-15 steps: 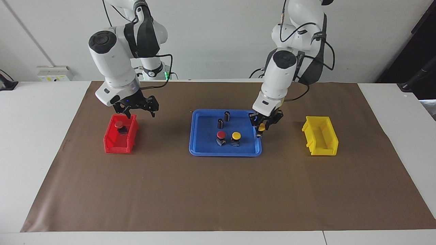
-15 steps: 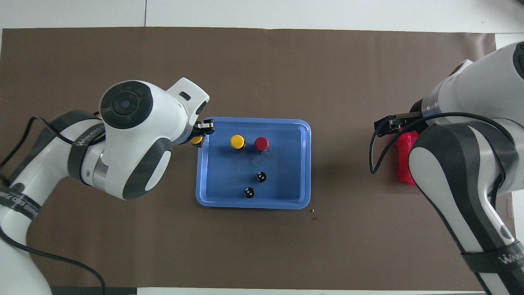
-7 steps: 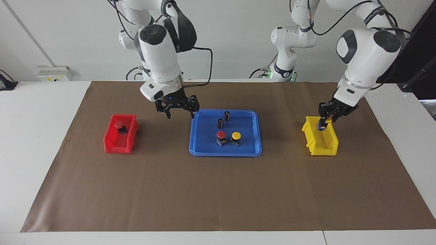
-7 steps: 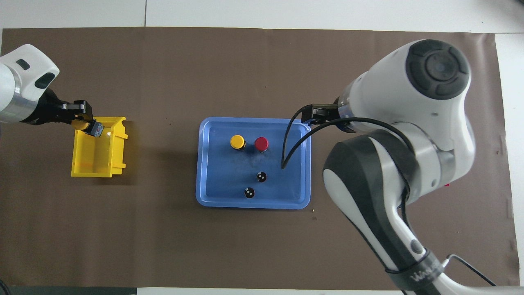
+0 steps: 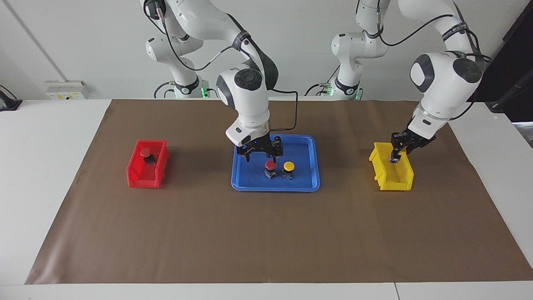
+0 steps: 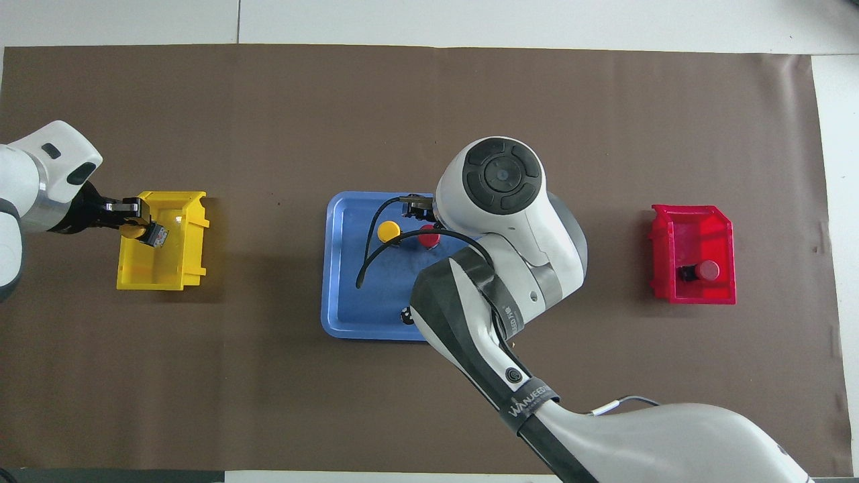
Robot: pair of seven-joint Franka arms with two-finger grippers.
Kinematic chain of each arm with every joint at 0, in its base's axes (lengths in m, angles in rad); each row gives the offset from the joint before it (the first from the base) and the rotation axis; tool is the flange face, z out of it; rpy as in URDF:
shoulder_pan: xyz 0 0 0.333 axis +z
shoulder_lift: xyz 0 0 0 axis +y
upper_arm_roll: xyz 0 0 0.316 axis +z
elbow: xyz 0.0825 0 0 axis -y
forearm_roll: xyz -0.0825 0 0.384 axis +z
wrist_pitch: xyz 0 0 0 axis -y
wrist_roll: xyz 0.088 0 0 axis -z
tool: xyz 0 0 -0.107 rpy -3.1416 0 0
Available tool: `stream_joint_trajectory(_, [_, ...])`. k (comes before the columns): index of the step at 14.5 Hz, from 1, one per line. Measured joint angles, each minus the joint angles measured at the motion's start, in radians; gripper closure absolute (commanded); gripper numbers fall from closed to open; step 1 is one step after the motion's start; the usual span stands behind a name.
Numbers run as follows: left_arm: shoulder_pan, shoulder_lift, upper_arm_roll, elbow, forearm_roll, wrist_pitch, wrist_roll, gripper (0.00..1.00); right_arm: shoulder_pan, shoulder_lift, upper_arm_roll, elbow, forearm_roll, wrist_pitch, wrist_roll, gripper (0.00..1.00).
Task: Sort red and yellow buttons by color
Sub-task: 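Grasp and lift the red button with the right gripper while the left gripper releases, then carry the red button to the red bin while the left gripper reaches the yellow button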
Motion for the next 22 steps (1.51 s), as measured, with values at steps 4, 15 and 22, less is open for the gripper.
stream_joint_trajectory(4, [0.01,-0.005,0.0,-0.123,0.0,0.111,0.007,0.7,0.029,0.048,0.0,-0.001,-0.026,0.053,0.005,0.05])
stream_joint_trajectory(15, [0.025,-0.011,-0.001,-0.151,0.0,0.155,0.01,0.32,0.048,0.064,-0.001,-0.032,-0.05,0.074,0.005,0.17])
stream_joint_trajectory(22, [-0.063,-0.032,-0.043,0.148,0.0,-0.063,-0.127,0.01,0.052,0.063,-0.002,-0.043,-0.051,0.077,0.005,0.91])
